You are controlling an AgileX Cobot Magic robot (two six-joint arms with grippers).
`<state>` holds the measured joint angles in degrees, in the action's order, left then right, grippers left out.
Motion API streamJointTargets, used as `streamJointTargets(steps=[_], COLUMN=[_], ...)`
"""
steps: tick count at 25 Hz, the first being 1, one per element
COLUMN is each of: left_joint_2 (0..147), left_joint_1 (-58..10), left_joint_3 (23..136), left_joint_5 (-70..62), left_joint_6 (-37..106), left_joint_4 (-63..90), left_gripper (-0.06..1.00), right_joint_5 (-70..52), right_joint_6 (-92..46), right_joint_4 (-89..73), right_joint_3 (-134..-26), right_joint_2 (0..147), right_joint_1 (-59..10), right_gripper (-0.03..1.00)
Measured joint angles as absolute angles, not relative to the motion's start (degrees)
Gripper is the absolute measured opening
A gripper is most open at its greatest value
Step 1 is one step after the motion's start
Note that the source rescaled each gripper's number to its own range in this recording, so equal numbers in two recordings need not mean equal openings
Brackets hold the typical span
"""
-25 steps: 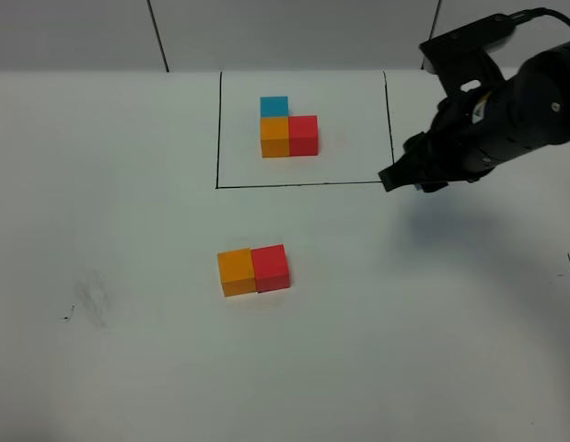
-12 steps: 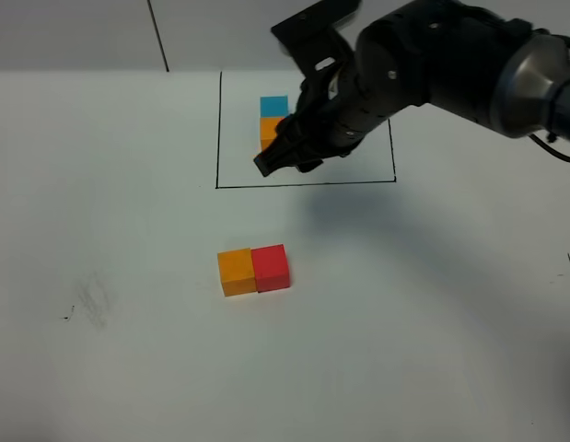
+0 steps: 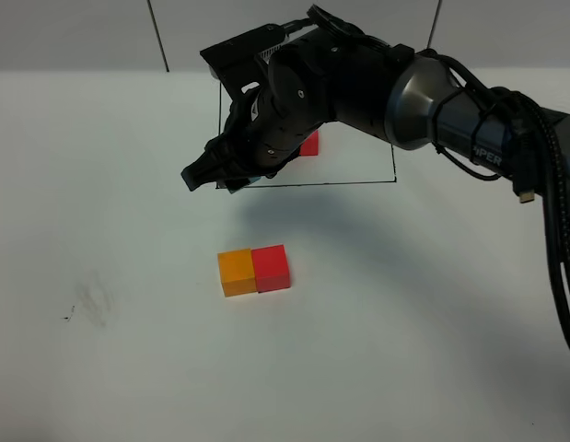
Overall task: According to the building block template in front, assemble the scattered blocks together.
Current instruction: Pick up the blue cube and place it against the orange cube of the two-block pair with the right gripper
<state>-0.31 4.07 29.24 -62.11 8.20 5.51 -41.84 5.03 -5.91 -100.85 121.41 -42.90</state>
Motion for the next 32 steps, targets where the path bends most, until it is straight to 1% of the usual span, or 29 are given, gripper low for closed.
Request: streamJointTargets(steps=[9,14,20,32], left_joint_2=[-0.31,-0.31,-0.31,-0.31], left_joint_1=[4.07,4.07,4.07,4.07], left_joint_3=[29.24,29.24,29.24,29.24], left_joint_5=[-62.11,-62.11,-62.11,-62.11], left_joint_6=[8.20,8.20,8.20,8.20], left_joint_4=[5.51,5.47,5.47,5.47], left_gripper=[0.00,0.00,0.00,0.00], right_joint_5=[-39.69,-40.74,-42.78,-41.25], right_joint_6=[10.06,14.35,14.91,15.09], right_joint_4=[-8.73,-6.98,-4.23,-9.37], right_joint_3=[-104.94,-105.12,-105.12,-105.16], right_joint_2=[125.54,128.35,129.03,129.03], right_joint_1=[-46.47,-46.37,-46.31,-46.21], right_gripper=[0.43,0.43,0.43,0.43])
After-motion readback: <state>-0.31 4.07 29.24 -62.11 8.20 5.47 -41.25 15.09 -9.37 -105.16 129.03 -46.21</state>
